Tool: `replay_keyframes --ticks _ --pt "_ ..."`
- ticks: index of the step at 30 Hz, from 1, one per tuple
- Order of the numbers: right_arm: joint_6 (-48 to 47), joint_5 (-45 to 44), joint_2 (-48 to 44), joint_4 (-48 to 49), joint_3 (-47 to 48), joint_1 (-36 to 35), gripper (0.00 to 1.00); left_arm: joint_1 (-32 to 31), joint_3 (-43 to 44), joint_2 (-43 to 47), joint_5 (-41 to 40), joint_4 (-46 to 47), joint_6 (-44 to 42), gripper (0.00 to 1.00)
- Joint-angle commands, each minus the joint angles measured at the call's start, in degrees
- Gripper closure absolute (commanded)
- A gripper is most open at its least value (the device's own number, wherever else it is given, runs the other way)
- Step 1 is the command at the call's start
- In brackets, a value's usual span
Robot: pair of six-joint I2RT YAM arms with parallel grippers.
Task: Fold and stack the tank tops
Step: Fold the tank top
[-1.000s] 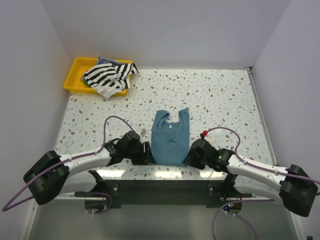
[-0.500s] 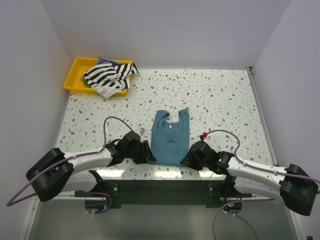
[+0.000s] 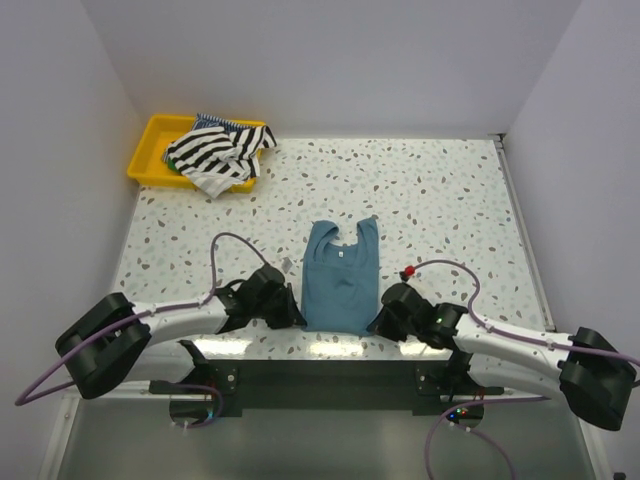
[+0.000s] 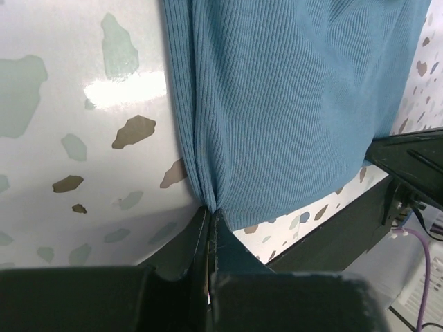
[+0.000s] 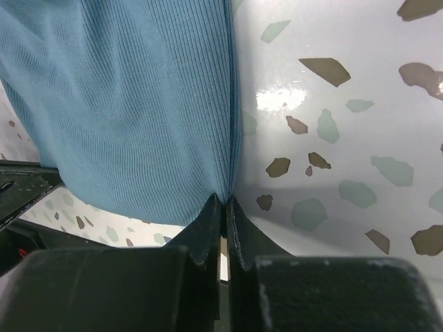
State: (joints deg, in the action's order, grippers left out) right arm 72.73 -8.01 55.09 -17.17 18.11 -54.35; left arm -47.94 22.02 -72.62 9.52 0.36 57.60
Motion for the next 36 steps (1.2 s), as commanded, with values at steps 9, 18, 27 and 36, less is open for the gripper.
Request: replay_keyframes --ticks 9,18,27,36 --pt "0.21 -9.47 -0.34 -17.00 11.58 -15.33 1.00 -8.38 2.76 11.95 -6.00 -21.35 -0.57 1.00" --pt "-1.87 -23.44 4.05 -27.64 29.75 -20.63 1.00 -8.50 17.31 19.55 -13.55 -34.28 -1.51 1.00" --pt "-22.35 -10.04 12.83 -17.92 42.44 7.56 1.00 11.71 37.02 -0.30 -3.65 -19.89 -14.88 1.00" --pt "-34.75 5.63 44.62 -11.22 62.12 31.05 0.53 23.67 60.14 -35.82 2.69 -5.90 -14.62 0.62"
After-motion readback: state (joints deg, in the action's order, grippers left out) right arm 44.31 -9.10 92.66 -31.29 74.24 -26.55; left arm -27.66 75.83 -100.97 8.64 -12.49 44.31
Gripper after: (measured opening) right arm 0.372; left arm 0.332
